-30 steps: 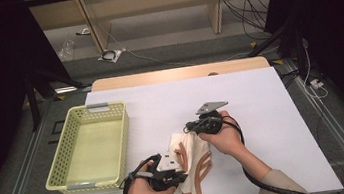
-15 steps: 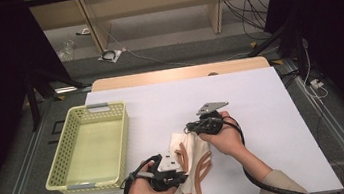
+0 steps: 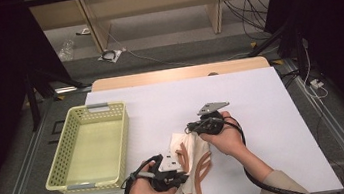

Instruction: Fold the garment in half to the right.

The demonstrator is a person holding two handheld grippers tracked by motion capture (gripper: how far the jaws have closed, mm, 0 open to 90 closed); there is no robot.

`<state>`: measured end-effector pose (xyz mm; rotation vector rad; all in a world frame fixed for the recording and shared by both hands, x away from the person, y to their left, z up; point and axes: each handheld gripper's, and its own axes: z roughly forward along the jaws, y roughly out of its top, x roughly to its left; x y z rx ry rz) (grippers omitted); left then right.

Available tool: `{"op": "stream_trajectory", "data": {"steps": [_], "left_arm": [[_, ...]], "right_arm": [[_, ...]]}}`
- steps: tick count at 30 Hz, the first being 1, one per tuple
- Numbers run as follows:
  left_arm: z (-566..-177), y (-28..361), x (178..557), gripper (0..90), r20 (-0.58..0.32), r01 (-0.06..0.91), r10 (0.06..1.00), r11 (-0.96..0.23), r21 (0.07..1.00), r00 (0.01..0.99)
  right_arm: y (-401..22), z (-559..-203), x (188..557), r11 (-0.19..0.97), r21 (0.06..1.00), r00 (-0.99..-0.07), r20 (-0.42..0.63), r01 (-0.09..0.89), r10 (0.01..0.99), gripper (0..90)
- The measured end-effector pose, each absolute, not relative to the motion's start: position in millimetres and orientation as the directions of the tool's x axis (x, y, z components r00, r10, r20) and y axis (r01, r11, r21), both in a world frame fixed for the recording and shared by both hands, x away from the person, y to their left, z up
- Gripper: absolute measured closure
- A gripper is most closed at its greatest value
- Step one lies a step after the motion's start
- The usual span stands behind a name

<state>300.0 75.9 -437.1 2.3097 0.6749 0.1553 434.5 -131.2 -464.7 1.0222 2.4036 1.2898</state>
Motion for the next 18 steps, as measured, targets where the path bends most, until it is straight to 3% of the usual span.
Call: {"op": "stream_trajectory", "data": {"steps": [18], "left_arm": [[-438.6,75.2,300.7,85.2,-0.081,0.427,0.510,-0.611,0.666,0.856]], "right_arm": [[-133.5,-466.0,434.2,0.365,0.798,-0.727,0.128,0.479,0.675,89.4]]}}
